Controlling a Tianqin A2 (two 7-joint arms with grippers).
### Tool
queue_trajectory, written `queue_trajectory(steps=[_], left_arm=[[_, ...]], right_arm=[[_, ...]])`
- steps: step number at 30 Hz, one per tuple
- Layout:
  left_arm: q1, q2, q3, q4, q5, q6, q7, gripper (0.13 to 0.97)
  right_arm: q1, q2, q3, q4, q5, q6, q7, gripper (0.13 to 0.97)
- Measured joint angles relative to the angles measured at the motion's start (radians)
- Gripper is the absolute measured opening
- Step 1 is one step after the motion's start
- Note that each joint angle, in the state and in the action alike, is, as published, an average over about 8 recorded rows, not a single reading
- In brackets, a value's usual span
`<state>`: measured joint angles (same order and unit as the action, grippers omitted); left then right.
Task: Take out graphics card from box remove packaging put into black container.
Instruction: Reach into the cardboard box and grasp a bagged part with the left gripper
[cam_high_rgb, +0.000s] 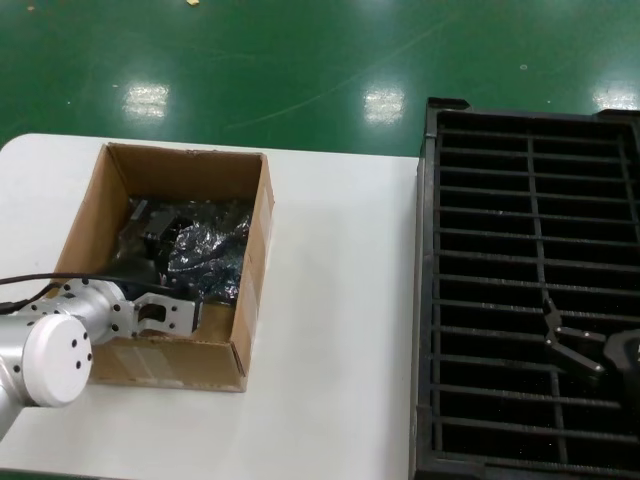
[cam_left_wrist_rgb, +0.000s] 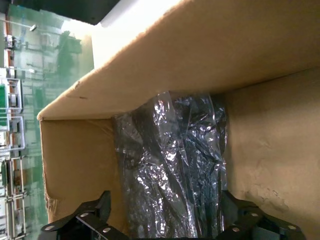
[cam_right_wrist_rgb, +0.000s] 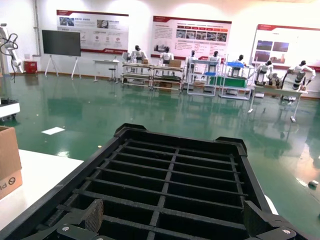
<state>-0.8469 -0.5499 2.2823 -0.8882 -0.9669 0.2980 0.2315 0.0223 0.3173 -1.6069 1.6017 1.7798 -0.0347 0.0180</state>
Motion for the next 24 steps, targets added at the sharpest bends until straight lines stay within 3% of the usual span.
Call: queue_trajectory(steps=[7,13,24], left_arm=[[0.004,0.042,-0.058,0.062,-0.023,-0.042,0.079,0.737],[0.010,0.068,-0.096,0.097,-0.053,-0.079,0.137,0.582],[0.036,0.087,-0.165,0.084,-0.051,-0.070,0.180,0.335]], right_arm=[[0.000,0.000,0.000,0.000,0.000,0.000,0.000,0.966],[0.000,0.000,0.000,0.000,0.000,0.000,0.000,0.966],[0.000,0.000,0.000,0.000,0.000,0.000,0.000,0.966]])
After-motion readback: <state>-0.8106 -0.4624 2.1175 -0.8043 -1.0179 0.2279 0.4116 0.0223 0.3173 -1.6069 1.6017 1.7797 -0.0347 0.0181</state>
